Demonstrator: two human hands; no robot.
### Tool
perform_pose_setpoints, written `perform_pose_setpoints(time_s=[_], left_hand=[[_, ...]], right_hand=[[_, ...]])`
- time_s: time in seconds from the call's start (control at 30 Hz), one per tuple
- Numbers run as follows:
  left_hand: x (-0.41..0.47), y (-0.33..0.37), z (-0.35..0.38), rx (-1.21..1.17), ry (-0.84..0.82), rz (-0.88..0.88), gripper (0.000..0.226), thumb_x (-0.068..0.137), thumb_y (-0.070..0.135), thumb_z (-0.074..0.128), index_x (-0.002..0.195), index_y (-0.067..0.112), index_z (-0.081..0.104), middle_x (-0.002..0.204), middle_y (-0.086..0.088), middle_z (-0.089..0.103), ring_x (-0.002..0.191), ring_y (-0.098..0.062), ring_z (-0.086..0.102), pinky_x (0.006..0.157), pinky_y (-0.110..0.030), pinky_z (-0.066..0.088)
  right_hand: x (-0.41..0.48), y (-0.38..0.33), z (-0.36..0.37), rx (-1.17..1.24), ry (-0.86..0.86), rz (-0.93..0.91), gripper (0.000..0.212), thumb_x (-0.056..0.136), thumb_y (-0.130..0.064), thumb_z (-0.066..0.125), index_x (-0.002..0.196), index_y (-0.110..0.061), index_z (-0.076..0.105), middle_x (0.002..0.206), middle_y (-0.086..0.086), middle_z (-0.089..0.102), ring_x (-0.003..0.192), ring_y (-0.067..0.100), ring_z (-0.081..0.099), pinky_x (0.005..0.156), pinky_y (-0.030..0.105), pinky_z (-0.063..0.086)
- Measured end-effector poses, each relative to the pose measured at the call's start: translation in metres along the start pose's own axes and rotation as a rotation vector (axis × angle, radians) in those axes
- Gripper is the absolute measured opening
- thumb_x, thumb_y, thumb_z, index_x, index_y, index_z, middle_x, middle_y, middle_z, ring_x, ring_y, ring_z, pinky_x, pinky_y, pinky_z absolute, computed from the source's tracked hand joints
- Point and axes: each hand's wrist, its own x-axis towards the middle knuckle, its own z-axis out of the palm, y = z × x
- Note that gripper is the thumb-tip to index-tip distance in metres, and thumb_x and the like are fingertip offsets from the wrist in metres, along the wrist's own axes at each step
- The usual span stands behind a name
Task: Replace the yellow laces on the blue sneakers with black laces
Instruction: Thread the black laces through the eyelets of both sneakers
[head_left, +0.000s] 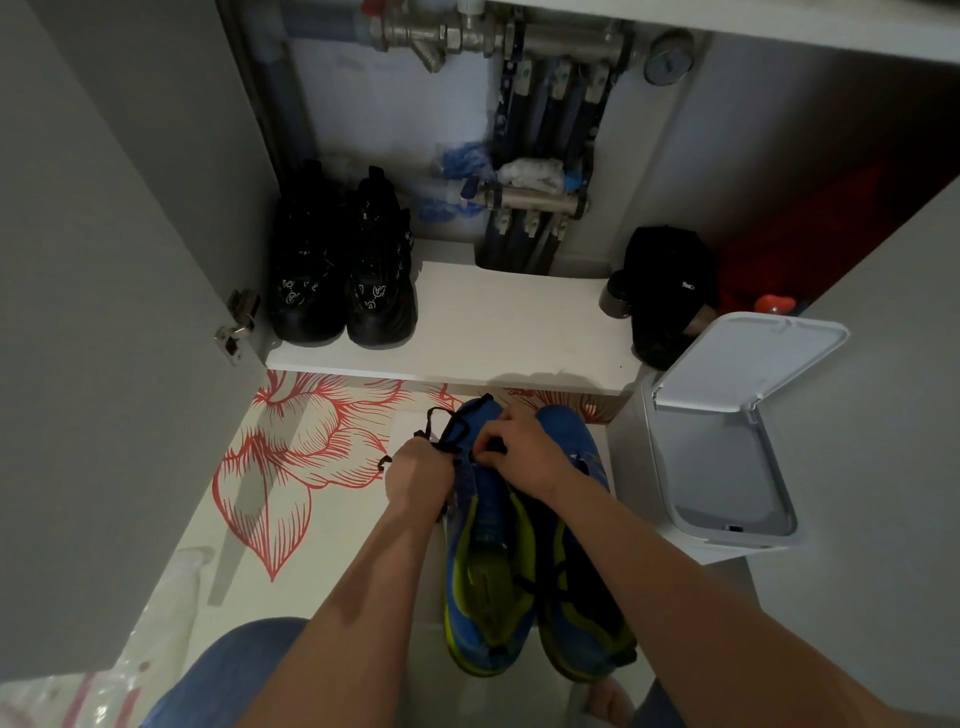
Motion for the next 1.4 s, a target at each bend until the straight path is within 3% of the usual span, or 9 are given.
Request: perform_pose_setpoints(time_s=[0.2, 0.37, 0.57, 0.73, 0.83, 1.03, 1.17, 1.27, 1.4], left_hand=[[0.0, 0.0, -0.002, -0.098, -0.003, -0.038, 0.023, 0.088, 0.016, 0.056, 0.101, -0.002, 0.062, 0.098, -0.018, 0.07, 0.091, -0.033, 0.068, 0.071, -0.031, 0.052], [0.002, -0.004, -0.005, -0.236, -0.062, -0.031, 0.021, 0.083, 0.006, 0.064, 0.1, -0.005, 0.064, 0.091, -0.026, 0.068, 0.085, -0.036, 0.068, 0.078, -0.048, 0.057], [-0.005, -0.002, -0.007, -0.109, -0.039, 0.045, 0.023, 0.084, 0.013, 0.065, 0.102, 0.0, 0.066, 0.093, -0.019, 0.07, 0.088, -0.03, 0.069, 0.071, -0.033, 0.055], [-0.009, 0.0, -0.008, -0.03, 0.001, 0.109, 0.022, 0.088, 0.014, 0.06, 0.106, 0.003, 0.066, 0.1, -0.017, 0.068, 0.092, -0.029, 0.067, 0.071, -0.03, 0.053], [-0.01, 0.001, -0.007, 0.02, 0.013, 0.142, 0.022, 0.09, 0.015, 0.058, 0.105, 0.003, 0.066, 0.1, -0.016, 0.069, 0.092, -0.028, 0.067, 0.069, -0.028, 0.049], [-0.014, 0.004, -0.004, 0.192, 0.07, 0.218, 0.025, 0.092, 0.02, 0.055, 0.105, -0.001, 0.062, 0.105, -0.017, 0.065, 0.096, -0.03, 0.065, 0.075, -0.034, 0.051], [-0.014, 0.003, -0.005, 0.153, 0.06, 0.19, 0.029, 0.09, 0.021, 0.057, 0.103, -0.004, 0.062, 0.101, -0.018, 0.067, 0.092, -0.03, 0.067, 0.072, -0.032, 0.052], [-0.008, 0.002, -0.01, 0.006, -0.002, 0.109, 0.022, 0.088, 0.017, 0.058, 0.096, -0.003, 0.061, 0.093, -0.018, 0.067, 0.086, -0.03, 0.066, 0.068, -0.03, 0.053], [-0.006, 0.002, -0.012, -0.243, -0.082, -0.025, 0.025, 0.088, 0.024, 0.06, 0.076, 0.002, 0.057, 0.077, -0.015, 0.064, 0.078, -0.03, 0.065, 0.074, -0.04, 0.058]], right_hand=[[-0.003, -0.003, -0.01, 0.112, -0.014, -0.021, 0.016, 0.083, -0.012, 0.069, 0.097, -0.006, 0.074, 0.104, 0.011, 0.064, 0.081, 0.001, 0.046, 0.072, 0.006, 0.038], [-0.003, -0.006, -0.004, 0.099, 0.042, 0.03, 0.014, 0.078, -0.007, 0.072, 0.092, -0.007, 0.072, 0.095, 0.0, 0.044, 0.094, 0.009, 0.041, 0.079, 0.02, 0.039], [-0.002, -0.006, -0.007, 0.124, 0.033, 0.012, 0.016, 0.079, -0.003, 0.068, 0.094, -0.004, 0.074, 0.073, -0.021, 0.042, 0.073, -0.006, 0.039, 0.074, 0.01, 0.034], [-0.003, -0.003, -0.007, 0.192, 0.01, 0.011, 0.016, 0.08, -0.001, 0.068, 0.094, -0.001, 0.074, 0.087, 0.0, 0.066, 0.071, -0.006, 0.041, 0.064, -0.006, 0.031], [-0.001, -0.002, -0.006, 0.246, 0.017, 0.039, 0.012, 0.076, 0.001, 0.071, 0.087, -0.001, 0.074, 0.094, 0.01, 0.071, 0.071, -0.004, 0.046, 0.063, -0.004, 0.035], [0.002, -0.002, 0.001, 0.218, 0.059, 0.099, 0.039, 0.069, 0.006, 0.072, 0.053, -0.026, 0.057, 0.072, -0.009, 0.06, 0.069, -0.003, 0.046, 0.063, 0.011, 0.038], [0.004, 0.0, 0.0, 0.262, 0.039, 0.124, 0.015, 0.069, 0.007, 0.071, 0.076, -0.006, 0.073, 0.077, -0.004, 0.065, 0.075, 0.0, 0.053, 0.067, 0.006, 0.042], [0.006, 0.001, -0.003, 0.303, 0.002, 0.14, 0.013, 0.073, 0.004, 0.069, 0.086, 0.003, 0.072, 0.094, 0.014, 0.071, 0.087, 0.017, 0.063, 0.077, 0.024, 0.052], [0.006, 0.001, -0.002, 0.286, 0.005, 0.124, 0.016, 0.081, -0.004, 0.067, 0.08, 0.012, 0.071, 0.086, 0.026, 0.069, 0.068, 0.019, 0.058, 0.063, 0.025, 0.048]])
